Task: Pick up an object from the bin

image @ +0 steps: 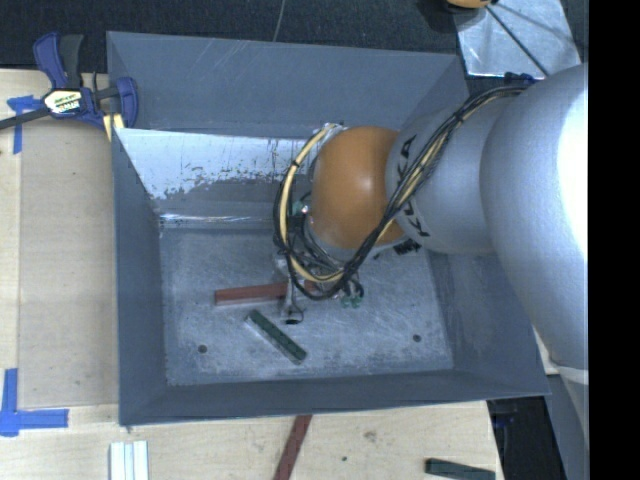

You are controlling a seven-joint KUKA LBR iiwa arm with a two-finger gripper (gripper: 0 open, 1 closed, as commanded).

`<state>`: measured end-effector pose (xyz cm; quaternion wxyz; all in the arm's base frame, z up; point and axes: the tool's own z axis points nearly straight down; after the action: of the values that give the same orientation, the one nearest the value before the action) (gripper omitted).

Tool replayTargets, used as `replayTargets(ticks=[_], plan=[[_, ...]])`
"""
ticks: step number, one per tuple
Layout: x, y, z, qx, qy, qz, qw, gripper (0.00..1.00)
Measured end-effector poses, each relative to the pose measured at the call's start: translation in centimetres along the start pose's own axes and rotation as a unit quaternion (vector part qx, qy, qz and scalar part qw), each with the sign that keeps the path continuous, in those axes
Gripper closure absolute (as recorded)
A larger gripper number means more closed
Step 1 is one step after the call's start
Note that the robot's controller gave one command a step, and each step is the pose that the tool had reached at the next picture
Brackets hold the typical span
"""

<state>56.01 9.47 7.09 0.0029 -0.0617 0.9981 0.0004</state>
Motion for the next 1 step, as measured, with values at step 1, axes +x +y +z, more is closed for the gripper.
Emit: replayTargets(ticks=[1], plan=[[0.26, -0.46, -3.89, 0.000, 0.0061, -0.014, 0.9999, 1.00]])
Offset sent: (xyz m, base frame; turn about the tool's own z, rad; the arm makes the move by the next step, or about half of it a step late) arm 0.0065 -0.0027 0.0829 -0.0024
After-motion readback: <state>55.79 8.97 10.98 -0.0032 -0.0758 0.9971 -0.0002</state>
